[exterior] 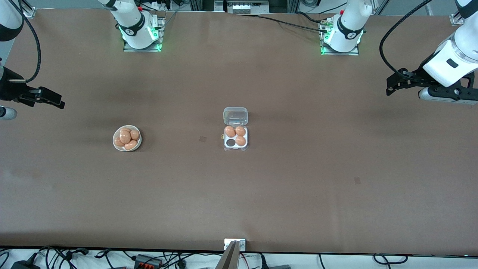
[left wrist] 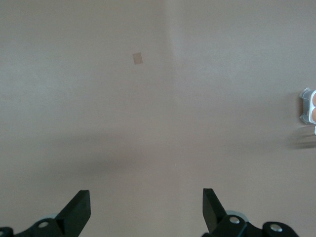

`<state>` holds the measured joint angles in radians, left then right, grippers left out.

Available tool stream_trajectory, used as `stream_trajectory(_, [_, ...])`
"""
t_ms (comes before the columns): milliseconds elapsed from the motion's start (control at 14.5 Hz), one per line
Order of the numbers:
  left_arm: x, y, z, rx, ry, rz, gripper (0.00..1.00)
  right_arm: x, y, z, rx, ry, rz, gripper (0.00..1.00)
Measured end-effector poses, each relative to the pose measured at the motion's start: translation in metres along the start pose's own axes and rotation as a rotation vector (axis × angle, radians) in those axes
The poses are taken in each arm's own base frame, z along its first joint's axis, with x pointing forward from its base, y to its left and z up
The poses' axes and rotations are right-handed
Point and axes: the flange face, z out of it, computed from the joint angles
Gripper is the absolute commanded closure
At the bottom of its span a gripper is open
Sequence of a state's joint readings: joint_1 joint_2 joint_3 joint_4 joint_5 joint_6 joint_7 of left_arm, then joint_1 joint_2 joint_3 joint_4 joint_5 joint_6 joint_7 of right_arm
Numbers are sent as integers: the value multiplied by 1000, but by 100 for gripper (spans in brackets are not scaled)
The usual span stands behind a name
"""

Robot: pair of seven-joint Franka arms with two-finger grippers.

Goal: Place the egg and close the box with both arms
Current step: 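Move the right gripper over the white bowl of eggs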

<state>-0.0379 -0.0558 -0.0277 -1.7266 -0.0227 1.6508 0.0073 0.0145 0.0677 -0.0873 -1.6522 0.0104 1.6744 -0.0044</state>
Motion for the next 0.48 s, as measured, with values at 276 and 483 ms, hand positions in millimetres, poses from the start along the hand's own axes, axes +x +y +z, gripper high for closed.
stream_trajectory(276, [0,0,0,0,0,0,0,-1,0,-1,0,2,-1,0])
stream_trajectory(483, [0,0,0,0,0,0,0,0,-2,7,0,-13,-4,0])
